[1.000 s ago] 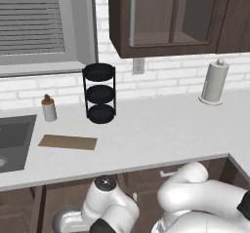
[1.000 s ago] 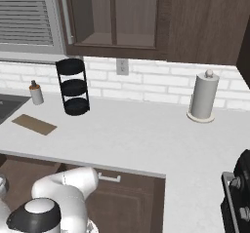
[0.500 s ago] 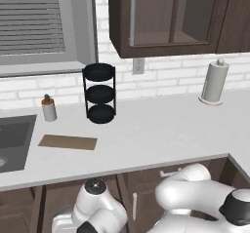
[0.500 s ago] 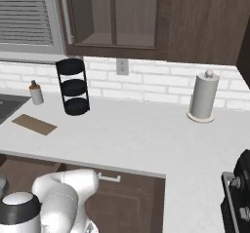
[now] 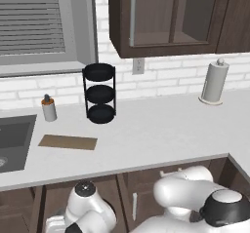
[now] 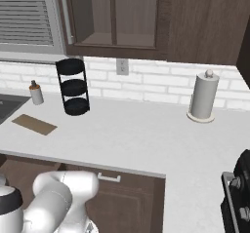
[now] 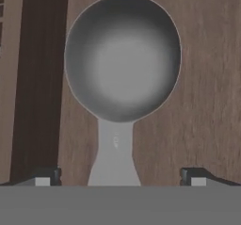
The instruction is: Pick the measuring cup from the drawer and place it on the counter.
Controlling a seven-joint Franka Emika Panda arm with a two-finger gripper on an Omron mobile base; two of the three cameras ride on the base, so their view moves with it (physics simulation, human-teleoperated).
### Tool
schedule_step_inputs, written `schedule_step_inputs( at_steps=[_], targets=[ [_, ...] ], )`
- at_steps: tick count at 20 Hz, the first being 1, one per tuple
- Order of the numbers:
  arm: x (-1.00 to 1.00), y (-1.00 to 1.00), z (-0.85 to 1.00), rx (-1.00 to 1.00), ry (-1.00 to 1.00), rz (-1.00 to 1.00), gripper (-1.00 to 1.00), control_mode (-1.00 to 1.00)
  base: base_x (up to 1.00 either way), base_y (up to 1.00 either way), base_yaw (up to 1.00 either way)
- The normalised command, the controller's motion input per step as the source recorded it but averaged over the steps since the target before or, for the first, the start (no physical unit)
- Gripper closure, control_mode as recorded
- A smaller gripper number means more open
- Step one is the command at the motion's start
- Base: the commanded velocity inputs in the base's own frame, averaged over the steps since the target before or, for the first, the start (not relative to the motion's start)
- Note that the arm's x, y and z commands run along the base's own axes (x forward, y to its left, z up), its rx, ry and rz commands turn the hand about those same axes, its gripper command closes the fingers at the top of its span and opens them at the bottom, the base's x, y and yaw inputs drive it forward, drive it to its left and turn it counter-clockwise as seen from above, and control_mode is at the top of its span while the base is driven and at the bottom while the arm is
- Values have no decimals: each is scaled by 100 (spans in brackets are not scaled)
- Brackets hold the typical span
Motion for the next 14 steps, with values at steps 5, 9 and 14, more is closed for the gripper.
schedule_step_inputs(
  at_steps=[5, 9, 14],
  targets=[
    [2, 22, -32, -3, 1, 0, -100, -100, 0, 0, 0],
    [0, 7, -28, 0, 0, 0, -100, -100, 0, 0, 0],
    [0, 0, -28, 0, 2, 0, -100, -100, 0, 0, 0]
  ],
)
